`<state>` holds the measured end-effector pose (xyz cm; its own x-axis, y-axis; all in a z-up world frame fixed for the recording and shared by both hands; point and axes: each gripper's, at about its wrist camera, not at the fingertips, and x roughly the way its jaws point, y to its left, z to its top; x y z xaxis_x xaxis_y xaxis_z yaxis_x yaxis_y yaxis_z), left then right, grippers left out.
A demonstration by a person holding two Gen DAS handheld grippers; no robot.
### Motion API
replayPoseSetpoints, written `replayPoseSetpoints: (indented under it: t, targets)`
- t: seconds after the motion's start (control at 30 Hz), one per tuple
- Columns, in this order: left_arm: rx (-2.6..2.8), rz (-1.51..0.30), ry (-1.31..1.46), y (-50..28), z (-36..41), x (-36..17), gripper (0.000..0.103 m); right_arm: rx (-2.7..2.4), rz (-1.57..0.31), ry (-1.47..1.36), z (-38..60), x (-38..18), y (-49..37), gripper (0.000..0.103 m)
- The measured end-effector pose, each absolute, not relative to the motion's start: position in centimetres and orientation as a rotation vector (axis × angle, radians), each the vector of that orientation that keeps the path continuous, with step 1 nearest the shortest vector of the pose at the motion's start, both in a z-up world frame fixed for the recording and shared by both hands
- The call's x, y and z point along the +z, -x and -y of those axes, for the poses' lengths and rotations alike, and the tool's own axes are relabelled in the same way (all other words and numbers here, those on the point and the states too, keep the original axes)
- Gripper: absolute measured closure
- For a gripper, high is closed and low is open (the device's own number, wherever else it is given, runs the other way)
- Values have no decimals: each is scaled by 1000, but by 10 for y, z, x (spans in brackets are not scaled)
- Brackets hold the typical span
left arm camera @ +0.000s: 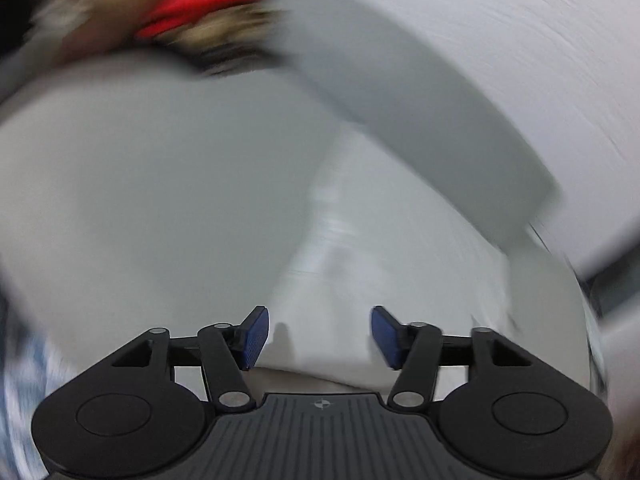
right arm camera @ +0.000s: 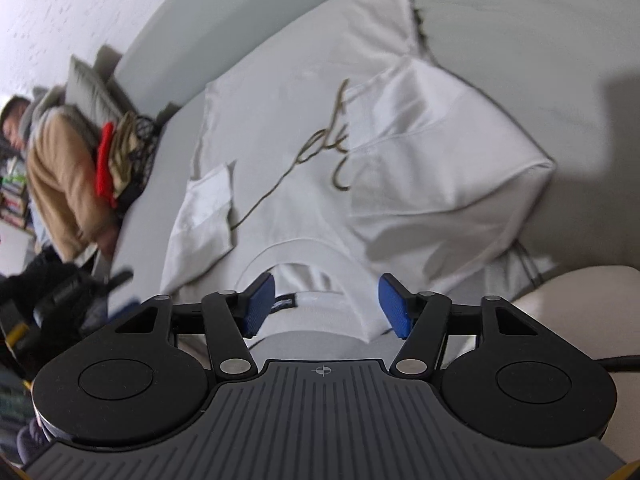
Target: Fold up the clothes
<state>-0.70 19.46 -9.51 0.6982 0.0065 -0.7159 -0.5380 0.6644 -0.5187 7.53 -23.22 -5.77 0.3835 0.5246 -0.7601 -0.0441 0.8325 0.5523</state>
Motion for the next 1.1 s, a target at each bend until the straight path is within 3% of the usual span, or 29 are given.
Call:
replayPoseSetpoints:
  t: [0.33,0.43,0.5,0.57,0.67,0.77,0.9,0.97,1.0,1.1]
  targets:
    - [198,-840,953,-14,-206,-138,59,366,-1131,-494,241,-56,-68,41]
    - [159,-856,976,-22,-198,-142,79,364,-1139,-495,242,-58,-66,41]
    - [146,-870,963,-26,-193,-144,86,367,-1139,-491,241,-58,-66,41]
    - [165,-865,957,-25,-191,-144,101,372,-1137,-484,241,-57,-65,41]
    - [223,-846,890,-15,-194,-134,103,382,-1134,-466,239,-56,-66,41]
    - [260,-855,859,-13,-199,-135,101,379,-1145,-458,236,-60,-67,41]
    - [240,-873,854,-15,-199,-134,91,376,-1143,-461,238,-59,-65,37]
    - [229,-873,837,-13,-196,-130,71,366,-1139,-472,243,-58,-65,37]
    - [220,-866,827,-12,-194,-127,66,359,-1137,-481,245,-58,-64,37]
    - [258,-860,751,-6,-189,-120,64,336,-1120,-488,251,-57,-63,37]
